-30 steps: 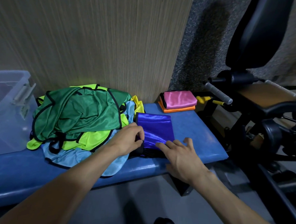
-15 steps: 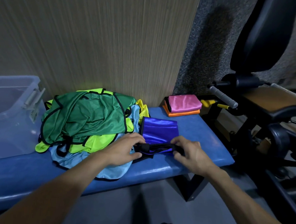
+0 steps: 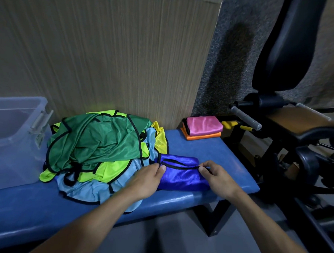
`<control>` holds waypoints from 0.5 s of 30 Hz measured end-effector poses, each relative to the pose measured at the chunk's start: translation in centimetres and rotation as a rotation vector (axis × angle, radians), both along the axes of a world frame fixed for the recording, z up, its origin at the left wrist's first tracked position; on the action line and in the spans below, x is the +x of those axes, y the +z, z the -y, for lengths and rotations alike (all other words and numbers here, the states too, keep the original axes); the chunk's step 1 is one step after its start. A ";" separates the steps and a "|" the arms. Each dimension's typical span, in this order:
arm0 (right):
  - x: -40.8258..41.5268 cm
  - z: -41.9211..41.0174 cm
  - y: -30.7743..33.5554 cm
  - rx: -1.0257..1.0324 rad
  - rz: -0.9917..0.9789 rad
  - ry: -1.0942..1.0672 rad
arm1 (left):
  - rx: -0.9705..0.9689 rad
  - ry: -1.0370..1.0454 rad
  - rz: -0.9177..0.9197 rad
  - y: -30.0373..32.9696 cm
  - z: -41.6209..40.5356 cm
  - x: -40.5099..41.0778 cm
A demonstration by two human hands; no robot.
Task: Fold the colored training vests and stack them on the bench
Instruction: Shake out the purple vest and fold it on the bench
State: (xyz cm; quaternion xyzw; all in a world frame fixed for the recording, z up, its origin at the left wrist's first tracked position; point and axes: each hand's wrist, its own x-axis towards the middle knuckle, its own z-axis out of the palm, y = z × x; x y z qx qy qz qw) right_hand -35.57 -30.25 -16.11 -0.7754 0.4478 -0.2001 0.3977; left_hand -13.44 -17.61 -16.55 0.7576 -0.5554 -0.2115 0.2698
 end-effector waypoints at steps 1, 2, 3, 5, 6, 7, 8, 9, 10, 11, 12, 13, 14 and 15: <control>0.5 0.1 0.0 -0.031 -0.027 -0.028 | 0.006 0.028 0.020 0.0 0.2 -0.3; 1.0 0.2 0.1 -0.061 -0.063 -0.055 | 0.013 0.055 0.032 0.1 0.4 -0.6; 1.5 0.3 0.3 -0.082 -0.098 -0.081 | 0.024 0.079 0.044 0.2 0.7 -0.7; 2.5 0.8 0.3 -0.124 -0.148 -0.120 | 0.052 0.125 0.092 0.3 1.4 -0.8; 3.0 1.0 0.3 -0.145 -0.169 -0.136 | 0.056 0.146 0.126 0.3 1.8 -0.8; 3.5 1.2 0.2 -0.160 -0.187 -0.153 | 0.051 0.163 0.150 0.3 2.0 -0.7; 3.9 1.5 0.1 -0.171 -0.203 -0.170 | 0.045 0.179 0.164 0.2 2.3 -0.6; 4.3 1.7 0.1 -0.177 -0.228 -0.187 | 0.039 0.197 0.171 0.2 2.4 -0.6; 4.7 1.9 0.0 -0.184 -0.259 -0.203 | 0.040 0.217 0.177 0.1 2.6 -0.4; 5.0 2.1 -0.1 -0.193 -0.293 -0.220 | 0.039 0.239 0.190 0.1 2.8 -0.4; 5.3 2.2 -0.3 -0.204 -0.327 -0.239 | 0.049 0.258 0.205 0.1 3.0 -0.3; 5.6 2.3 -0.4 -0.216 -0.356 -0.257 | 0.058 0.275 0.220 0.1 3.2 -0.2; 5.9 2.3 -0.5 -0.230 -0.383 -0.276 | 0.077 0.292 0.226 0.1 3.4 -0.1; 6.2 2.3 -0.5 -0.249 -0.415 -0.291 | 0.092 0.304 0.229 0.1 3.7 0.1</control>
